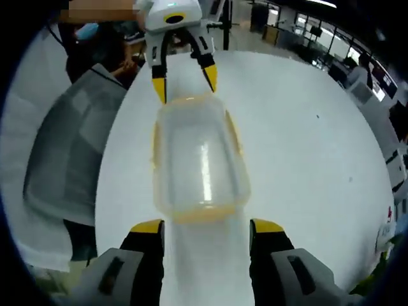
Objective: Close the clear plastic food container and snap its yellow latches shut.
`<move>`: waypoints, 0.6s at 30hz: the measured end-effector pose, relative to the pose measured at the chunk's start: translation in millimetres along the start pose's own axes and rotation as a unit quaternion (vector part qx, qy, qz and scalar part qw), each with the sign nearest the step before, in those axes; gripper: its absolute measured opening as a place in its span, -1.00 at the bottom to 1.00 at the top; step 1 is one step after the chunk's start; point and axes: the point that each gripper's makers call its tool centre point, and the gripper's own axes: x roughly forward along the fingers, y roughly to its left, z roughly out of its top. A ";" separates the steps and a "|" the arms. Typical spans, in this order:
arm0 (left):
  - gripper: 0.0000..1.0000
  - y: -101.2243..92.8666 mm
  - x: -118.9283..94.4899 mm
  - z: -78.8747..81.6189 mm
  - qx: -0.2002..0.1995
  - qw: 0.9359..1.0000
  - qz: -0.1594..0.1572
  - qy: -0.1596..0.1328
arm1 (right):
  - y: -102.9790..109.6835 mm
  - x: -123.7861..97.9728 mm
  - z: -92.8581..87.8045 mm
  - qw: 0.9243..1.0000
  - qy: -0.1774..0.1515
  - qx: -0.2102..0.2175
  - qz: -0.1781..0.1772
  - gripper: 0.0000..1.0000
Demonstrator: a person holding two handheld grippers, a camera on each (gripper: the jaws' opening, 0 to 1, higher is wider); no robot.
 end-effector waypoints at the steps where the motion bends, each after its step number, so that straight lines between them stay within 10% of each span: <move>1: 0.03 0.5 -1.4 1.3 -0.002 1.000 0.002 -0.002 | 0.2 -0.6 0.7 1.000 -0.002 0.004 -0.001 0.06; 18: -0.05 9.3 -12.4 15.7 -0.152 0.985 0.076 -0.038 | -2.0 2.1 18.6 0.990 -0.033 0.127 -0.048 -0.02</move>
